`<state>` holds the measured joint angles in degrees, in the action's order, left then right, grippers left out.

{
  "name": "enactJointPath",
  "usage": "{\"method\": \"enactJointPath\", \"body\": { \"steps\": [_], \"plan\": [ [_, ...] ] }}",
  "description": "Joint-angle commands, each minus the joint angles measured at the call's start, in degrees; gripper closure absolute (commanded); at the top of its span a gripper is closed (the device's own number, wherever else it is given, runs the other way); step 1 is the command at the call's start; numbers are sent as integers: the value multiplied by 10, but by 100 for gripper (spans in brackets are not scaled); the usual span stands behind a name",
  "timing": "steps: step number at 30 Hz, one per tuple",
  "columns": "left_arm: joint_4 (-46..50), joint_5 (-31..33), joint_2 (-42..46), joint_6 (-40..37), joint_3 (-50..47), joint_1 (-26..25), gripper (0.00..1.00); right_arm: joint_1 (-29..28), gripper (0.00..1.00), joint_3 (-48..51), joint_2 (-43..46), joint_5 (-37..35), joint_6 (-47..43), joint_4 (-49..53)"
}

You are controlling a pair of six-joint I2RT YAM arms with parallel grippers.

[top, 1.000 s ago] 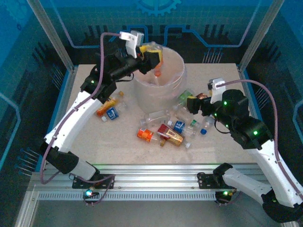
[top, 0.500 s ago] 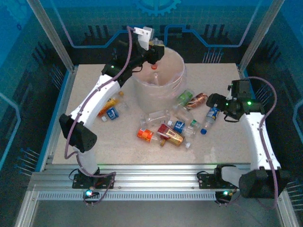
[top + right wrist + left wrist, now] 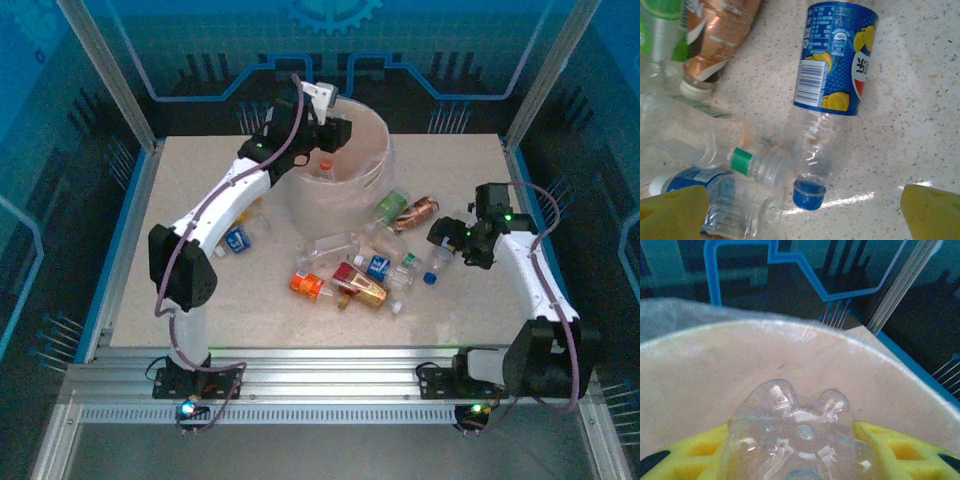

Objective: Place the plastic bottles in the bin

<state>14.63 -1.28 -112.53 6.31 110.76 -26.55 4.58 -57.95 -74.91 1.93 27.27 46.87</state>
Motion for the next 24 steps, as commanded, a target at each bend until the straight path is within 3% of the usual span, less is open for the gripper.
{"method": "enactJointPath", "body": {
  "steps": [1,7,18,22,24],
  "plan": [
    [-13,10,-12,19,-15,6,55,8,0,11,-34,-10,3,-31],
    [-8,8,-19,27,-27,9,45,8,0,17,-84,-37,9,-68],
    [11,6,9,22,-35,9,15,7,0,-19,-198,-41,7,-99],
    [12,6,35,24,-48,9,2,6,4,-27,-222,-41,4,-107],
    [12,6,52,26,-56,9,1,5,7,-31,-234,-42,2,-110]
  ]
}}
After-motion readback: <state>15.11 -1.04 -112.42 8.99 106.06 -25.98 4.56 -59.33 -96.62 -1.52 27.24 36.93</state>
